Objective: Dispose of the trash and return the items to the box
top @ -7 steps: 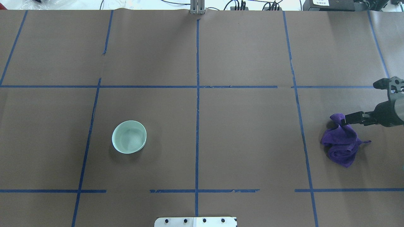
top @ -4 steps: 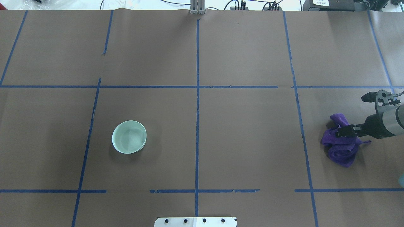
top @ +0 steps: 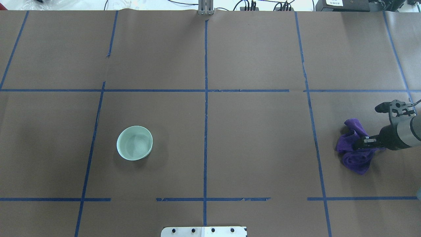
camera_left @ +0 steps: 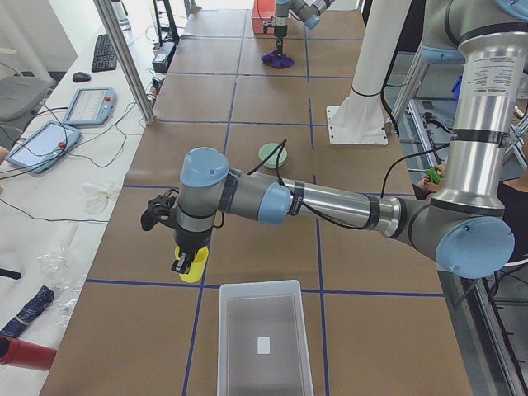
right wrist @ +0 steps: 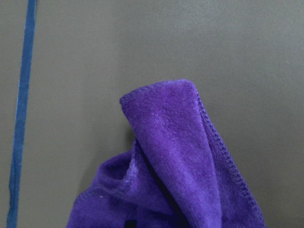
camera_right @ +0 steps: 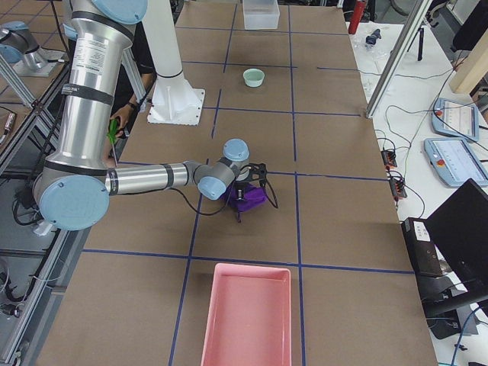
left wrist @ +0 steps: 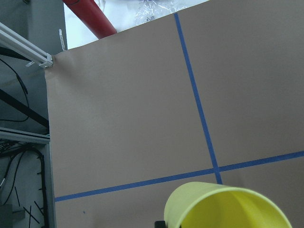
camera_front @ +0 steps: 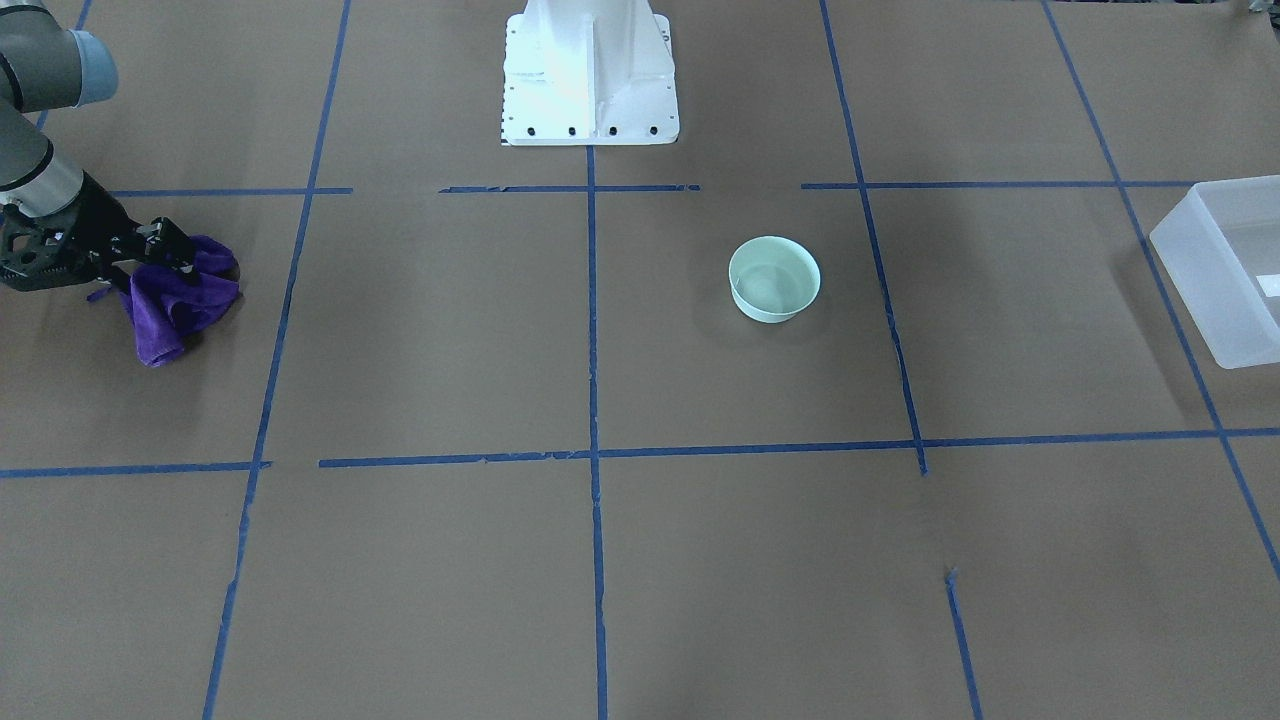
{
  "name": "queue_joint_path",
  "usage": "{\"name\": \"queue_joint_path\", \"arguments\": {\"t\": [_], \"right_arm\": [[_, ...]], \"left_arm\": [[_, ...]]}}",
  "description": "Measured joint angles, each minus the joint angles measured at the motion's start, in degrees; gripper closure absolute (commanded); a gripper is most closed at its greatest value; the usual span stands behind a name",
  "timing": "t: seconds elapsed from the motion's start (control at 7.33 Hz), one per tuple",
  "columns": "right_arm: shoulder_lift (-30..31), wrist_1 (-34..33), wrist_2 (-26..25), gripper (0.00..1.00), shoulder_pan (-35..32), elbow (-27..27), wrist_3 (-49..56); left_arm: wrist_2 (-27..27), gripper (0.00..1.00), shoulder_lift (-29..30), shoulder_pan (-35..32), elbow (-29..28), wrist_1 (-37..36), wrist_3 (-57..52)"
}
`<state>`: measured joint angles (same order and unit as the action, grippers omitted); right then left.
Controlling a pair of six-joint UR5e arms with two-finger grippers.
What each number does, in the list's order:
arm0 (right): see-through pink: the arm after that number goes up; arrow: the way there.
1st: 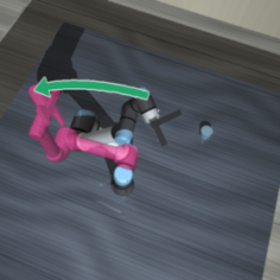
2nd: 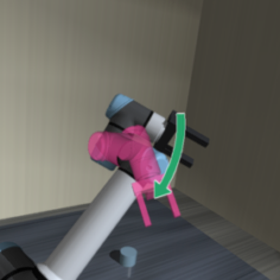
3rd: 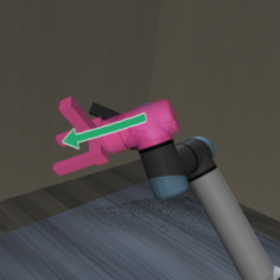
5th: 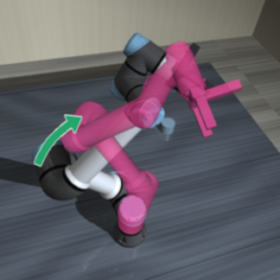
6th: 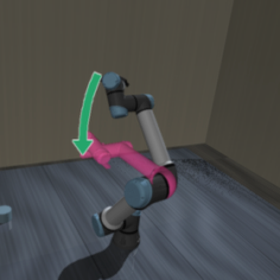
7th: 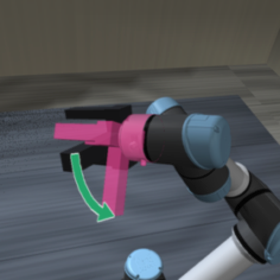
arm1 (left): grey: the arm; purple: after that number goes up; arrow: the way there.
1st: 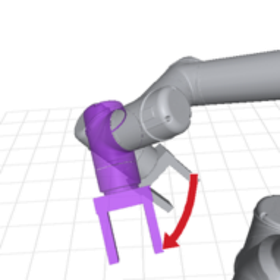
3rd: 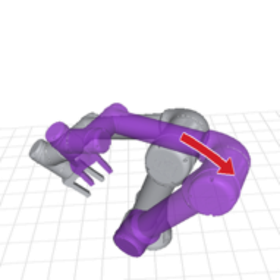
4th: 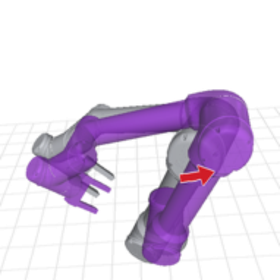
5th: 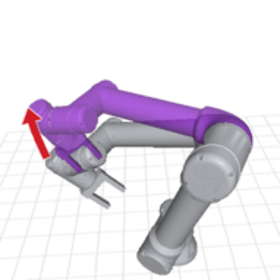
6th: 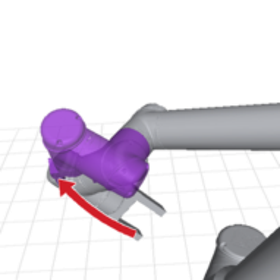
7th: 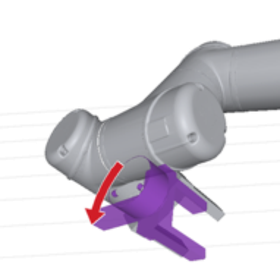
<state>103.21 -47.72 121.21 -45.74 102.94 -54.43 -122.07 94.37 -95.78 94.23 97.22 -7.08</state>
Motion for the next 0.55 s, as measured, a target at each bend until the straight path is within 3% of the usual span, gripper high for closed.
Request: {"name": "queue_joint_path", "arguments": {"t": [0.55], "right_arm": [[3.4,-0.4,5.3,1.00,-5.8,6.2,0.2]], "left_arm": [[0.0,1.00,-2.4,-0.4,-8.8,9.1,-0.5]]}}
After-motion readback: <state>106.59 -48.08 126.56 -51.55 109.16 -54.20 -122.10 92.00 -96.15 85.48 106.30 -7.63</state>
